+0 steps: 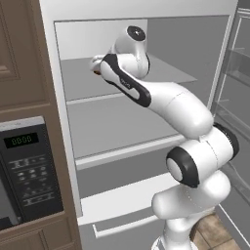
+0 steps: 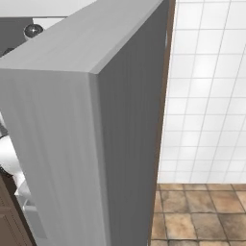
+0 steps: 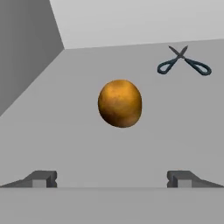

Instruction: Pick the kiwi and mango from the fridge and place them on the plate next to the blender to make a fruit smoothie.

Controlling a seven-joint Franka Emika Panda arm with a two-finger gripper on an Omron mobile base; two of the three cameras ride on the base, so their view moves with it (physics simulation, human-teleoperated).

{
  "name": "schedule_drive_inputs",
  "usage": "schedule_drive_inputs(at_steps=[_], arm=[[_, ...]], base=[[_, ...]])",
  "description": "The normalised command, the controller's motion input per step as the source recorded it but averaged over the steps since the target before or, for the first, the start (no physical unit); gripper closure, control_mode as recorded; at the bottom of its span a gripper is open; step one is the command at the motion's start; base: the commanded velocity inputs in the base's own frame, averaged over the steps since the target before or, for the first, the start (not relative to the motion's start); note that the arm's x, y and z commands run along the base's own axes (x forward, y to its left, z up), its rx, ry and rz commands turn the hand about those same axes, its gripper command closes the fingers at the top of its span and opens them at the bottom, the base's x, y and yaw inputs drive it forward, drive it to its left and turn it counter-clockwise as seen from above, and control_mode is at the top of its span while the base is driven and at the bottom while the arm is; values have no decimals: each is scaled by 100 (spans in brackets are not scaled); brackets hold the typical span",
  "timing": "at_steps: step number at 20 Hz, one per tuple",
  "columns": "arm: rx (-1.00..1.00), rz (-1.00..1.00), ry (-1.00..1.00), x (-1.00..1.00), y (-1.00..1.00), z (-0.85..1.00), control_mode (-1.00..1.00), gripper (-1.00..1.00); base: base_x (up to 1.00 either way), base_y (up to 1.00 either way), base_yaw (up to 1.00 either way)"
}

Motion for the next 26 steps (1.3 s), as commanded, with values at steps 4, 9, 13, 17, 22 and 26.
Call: schedule_drive_inputs(at_steps=[4, 9, 13, 17, 22, 26], arm=[[0, 0, 2, 48, 20, -19, -100, -100], [0, 0, 0, 35, 5, -10, -100, -100], [0, 0, 0, 37, 5, -11, -100, -100], [-1, 0, 0, 37, 11, -14, -100, -100], [0, 0, 1, 26, 5, -12, -100, -100], [0, 0, 0, 23, 6, -9, -100, -100]], base=[[0, 0, 0], [0, 0, 0], [0, 0, 0], [0, 0, 0], [0, 0, 0], [0, 0, 0]])
